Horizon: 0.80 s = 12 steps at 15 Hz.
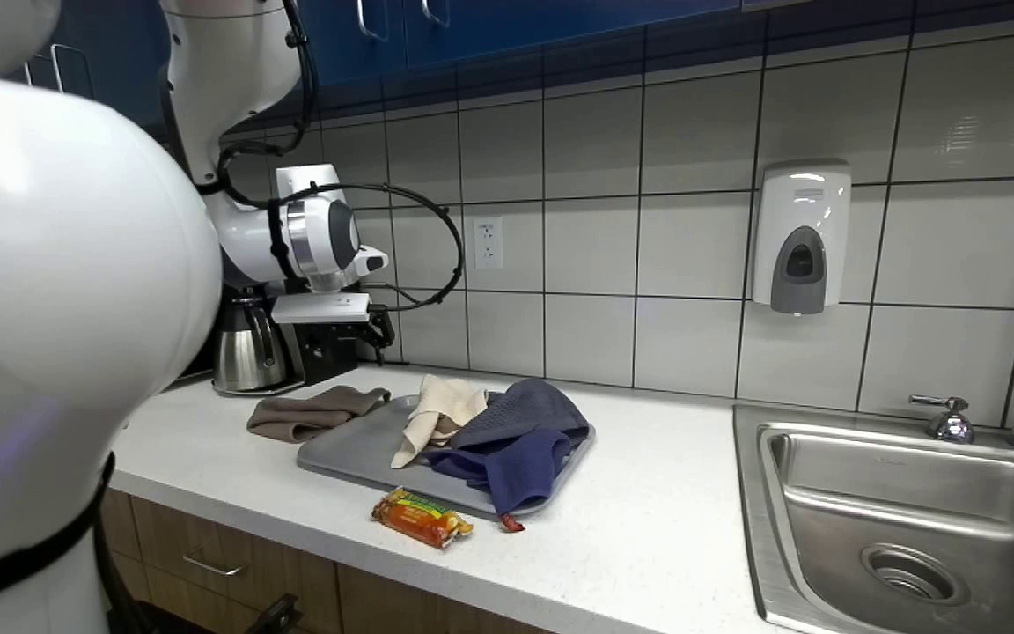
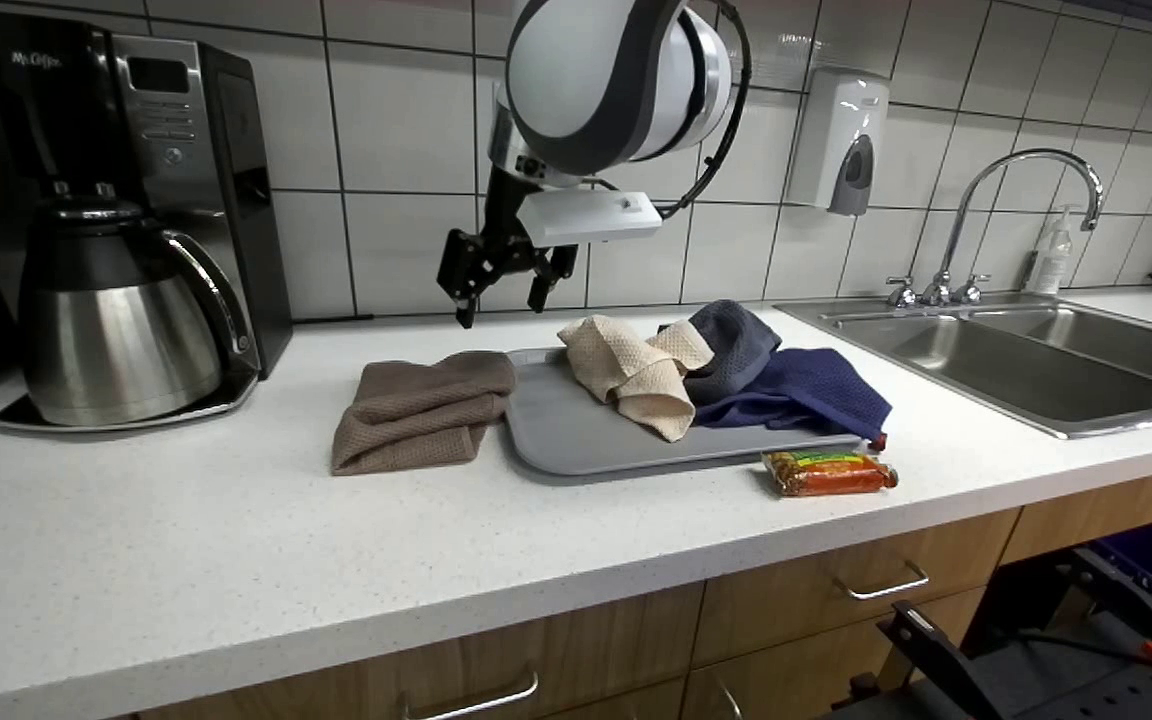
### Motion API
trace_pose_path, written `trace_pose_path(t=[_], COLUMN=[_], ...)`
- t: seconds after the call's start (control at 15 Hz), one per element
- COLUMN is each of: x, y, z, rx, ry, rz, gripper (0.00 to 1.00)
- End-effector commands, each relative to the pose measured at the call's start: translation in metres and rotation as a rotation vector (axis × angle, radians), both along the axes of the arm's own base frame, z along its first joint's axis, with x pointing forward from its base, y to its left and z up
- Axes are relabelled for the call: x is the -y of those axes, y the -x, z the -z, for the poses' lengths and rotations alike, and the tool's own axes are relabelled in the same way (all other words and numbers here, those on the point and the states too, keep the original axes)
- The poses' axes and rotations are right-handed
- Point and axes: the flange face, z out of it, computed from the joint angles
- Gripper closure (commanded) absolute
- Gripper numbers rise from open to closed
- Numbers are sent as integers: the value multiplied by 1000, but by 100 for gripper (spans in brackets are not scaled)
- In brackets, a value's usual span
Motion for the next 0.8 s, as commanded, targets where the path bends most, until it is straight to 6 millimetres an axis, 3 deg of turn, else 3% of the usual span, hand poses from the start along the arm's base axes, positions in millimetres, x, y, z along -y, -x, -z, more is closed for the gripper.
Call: trace_pose_path(t=[0.0,0.53,0.73], x=[-16,-50,-53], y=[-8,-6,-6], z=[-1,4,11], rx=[17,35,24], ry=[13,34,32], rz=[-62,-328,-430], gripper=[0,0,0])
